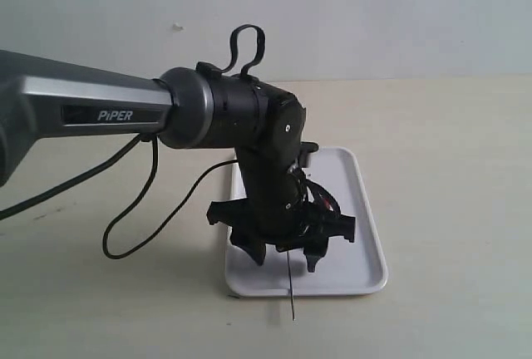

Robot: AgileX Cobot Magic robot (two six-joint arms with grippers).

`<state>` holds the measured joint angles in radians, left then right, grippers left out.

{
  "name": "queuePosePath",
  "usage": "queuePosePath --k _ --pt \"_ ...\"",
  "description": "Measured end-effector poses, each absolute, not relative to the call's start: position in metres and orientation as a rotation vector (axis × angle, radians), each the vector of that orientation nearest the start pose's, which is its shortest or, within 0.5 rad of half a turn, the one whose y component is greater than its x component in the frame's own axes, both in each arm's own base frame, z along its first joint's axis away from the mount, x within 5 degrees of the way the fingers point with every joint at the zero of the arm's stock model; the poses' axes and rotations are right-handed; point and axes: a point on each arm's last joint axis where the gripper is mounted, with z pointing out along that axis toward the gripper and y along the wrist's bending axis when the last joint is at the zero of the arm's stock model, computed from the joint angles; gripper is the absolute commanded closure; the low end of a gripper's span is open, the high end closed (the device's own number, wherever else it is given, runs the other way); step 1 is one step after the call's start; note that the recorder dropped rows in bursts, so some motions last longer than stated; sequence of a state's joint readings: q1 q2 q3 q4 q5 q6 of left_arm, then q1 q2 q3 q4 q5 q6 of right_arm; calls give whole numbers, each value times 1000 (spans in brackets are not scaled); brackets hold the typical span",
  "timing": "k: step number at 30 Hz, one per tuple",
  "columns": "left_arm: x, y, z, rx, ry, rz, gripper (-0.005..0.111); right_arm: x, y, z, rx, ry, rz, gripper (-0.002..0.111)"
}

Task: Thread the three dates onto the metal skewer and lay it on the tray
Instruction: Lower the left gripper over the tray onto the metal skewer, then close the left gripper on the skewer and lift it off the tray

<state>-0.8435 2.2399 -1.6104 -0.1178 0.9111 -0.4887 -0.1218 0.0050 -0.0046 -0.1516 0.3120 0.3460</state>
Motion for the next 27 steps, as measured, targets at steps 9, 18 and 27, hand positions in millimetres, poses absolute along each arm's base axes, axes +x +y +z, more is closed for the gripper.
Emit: queuePosePath --k 9,18,27 --pt "289 -337 119 433 3056 -240 89 53 -11 187 321 1763 16 108" --pt "289 -337 117 431 3062 -234 107 53 -11 187 321 1763 16 108" --pt "289 -337 117 431 3063 -233 107 53 -11 187 321 1763 16 108"
